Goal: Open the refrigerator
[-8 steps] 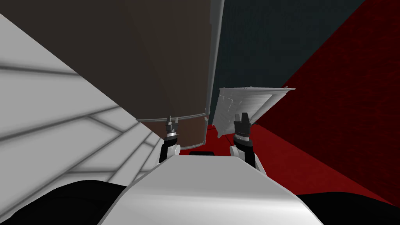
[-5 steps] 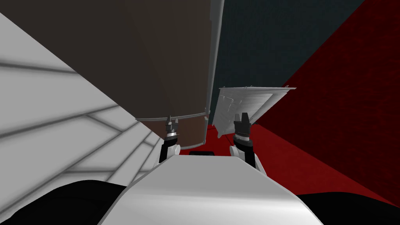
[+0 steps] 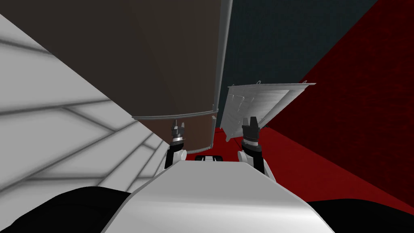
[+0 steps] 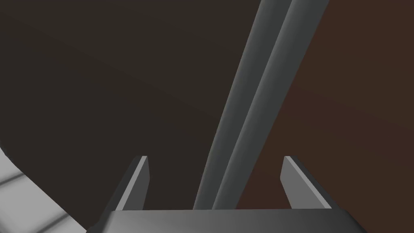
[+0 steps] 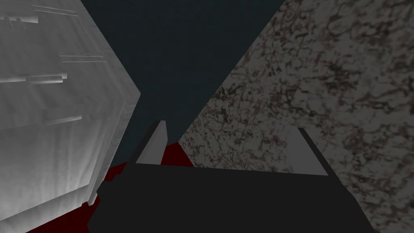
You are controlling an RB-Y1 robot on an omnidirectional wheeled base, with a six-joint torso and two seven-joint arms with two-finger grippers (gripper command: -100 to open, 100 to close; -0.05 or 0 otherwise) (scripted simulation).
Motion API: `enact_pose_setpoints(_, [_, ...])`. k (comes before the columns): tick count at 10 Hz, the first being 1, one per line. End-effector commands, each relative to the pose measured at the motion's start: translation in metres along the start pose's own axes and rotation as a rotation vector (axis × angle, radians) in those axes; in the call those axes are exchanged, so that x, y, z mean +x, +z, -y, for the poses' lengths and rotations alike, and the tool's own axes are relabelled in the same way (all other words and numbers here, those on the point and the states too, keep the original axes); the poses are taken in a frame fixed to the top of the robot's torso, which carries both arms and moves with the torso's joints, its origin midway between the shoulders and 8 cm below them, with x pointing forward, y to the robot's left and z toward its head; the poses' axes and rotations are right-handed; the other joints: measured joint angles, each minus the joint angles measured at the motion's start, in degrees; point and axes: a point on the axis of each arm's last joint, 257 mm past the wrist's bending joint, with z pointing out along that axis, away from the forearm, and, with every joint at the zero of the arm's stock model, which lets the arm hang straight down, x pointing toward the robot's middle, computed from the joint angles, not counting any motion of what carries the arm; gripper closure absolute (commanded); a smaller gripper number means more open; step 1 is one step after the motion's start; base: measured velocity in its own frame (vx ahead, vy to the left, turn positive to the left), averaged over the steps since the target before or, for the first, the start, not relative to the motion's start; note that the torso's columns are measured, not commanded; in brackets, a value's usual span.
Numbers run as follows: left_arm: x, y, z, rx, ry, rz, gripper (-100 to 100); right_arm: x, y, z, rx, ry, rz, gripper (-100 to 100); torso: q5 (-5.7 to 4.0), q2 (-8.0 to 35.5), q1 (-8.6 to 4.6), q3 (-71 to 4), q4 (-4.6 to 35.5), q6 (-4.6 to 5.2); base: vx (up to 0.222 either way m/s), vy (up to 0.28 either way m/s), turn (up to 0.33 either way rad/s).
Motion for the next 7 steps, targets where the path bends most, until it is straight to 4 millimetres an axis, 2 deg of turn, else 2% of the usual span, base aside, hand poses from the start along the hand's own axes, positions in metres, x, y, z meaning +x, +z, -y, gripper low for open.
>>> enact_pose_setpoints(1, [0.0, 0.0, 0.0, 0.0, 0.0, 0.0, 0, 0.0, 0.0, 0.0, 0.0, 0.0, 0.0, 0, 0.0, 4.23, 0.0, -8.46, 4.23, 0.0, 0.0, 0.0, 0.0])
enact_pose_setpoints(2, [0.002, 0.001, -0.003, -0.015, 0.021, -0.037, -100, 0.0, 0.0, 0.0, 0.0, 0.0, 0.0, 0, 0.0, 8.46, 0.0, -16.92, 8.46, 0.0, 0.011, -0.019, 0.018])
enact_pose_setpoints(4, [0.002, 0.005, -0.008, -0.039, 0.046, -0.08, -100, 0.0, 0.0, 0.0, 0.001, 0.0, 0.0, 0, -0.03, 10.89, -0.12, -22.0, 10.9, 0.0, 0.015, -0.062, 0.029])
enact_pose_setpoints(7, [-0.004, 0.016, -0.017, -0.079, 0.064, -0.112, -100, 0.0, 0.0, 0.0, 0.001, 0.0, 0.0, 0, -0.03, 11.14, -0.08, -22.29, 11.14, 0.0, 0.013, -0.112, 0.041])
